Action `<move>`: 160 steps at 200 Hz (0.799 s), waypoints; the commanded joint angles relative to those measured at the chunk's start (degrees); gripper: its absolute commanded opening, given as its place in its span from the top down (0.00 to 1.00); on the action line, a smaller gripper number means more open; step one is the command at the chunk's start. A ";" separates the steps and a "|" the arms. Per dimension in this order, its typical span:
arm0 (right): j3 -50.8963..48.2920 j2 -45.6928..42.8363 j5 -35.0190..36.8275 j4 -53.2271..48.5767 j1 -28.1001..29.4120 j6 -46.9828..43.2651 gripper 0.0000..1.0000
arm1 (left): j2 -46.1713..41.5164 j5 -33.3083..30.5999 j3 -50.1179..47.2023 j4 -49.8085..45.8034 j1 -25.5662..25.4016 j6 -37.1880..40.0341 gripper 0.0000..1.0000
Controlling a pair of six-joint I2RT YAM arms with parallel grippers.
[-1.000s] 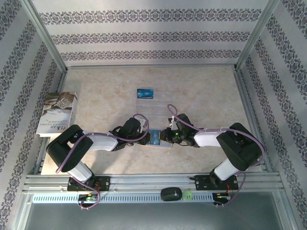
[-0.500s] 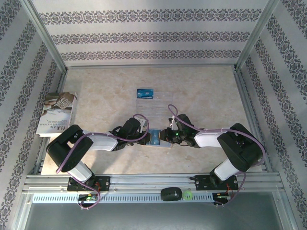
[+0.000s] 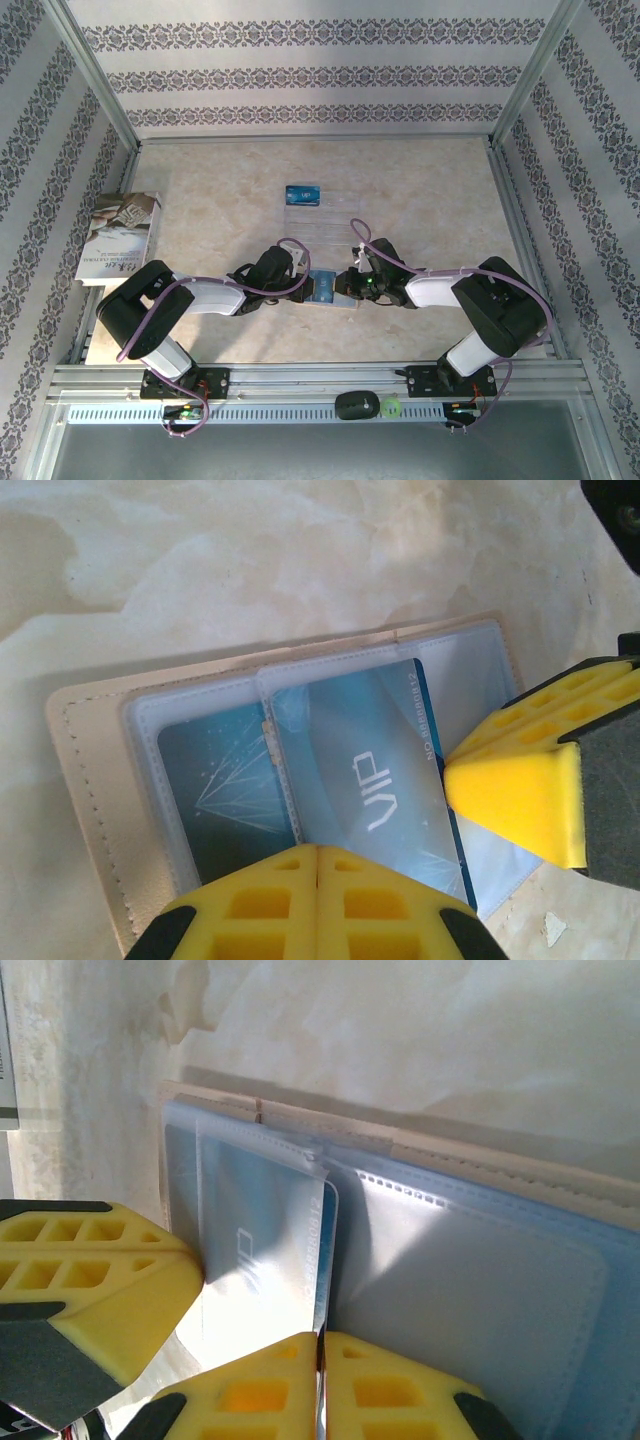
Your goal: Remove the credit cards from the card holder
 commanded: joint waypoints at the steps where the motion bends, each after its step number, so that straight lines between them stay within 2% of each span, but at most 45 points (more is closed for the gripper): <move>1: 0.14 1.18 0.13 -3.99 0.56 -0.48 0.88 | 0.63 -0.65 -1.76 -4.20 -0.01 -0.30 0.94; 12: 0.25 1.15 0.17 -4.13 0.54 -0.46 0.89 | 0.73 -0.55 -1.78 -4.14 0.02 -0.34 0.95; 26: 0.18 0.88 0.72 -4.59 0.56 -0.55 1.00 | 0.74 -0.63 -1.82 -4.19 0.08 -0.28 0.95; 80: 0.81 -5.41 7.33 -15.07 -0.45 -3.34 1.00 | 0.16 -0.47 -2.58 -3.57 0.56 -0.79 0.95; 122: 1.95 -7.91 8.96 -19.23 -0.45 -4.99 1.00 | -1.01 -0.27 -2.78 -3.74 0.82 -0.74 0.95; 148: 2.68 -8.31 7.74 -18.13 -0.32 -5.58 1.00 | -5.38 -0.99 -2.81 -5.37 0.91 -0.49 0.87; 160: 3.26 -9.53 7.56 -18.42 -0.12 -6.74 0.93 | -8.19 -1.89 -2.48 -7.36 0.91 0.28 0.85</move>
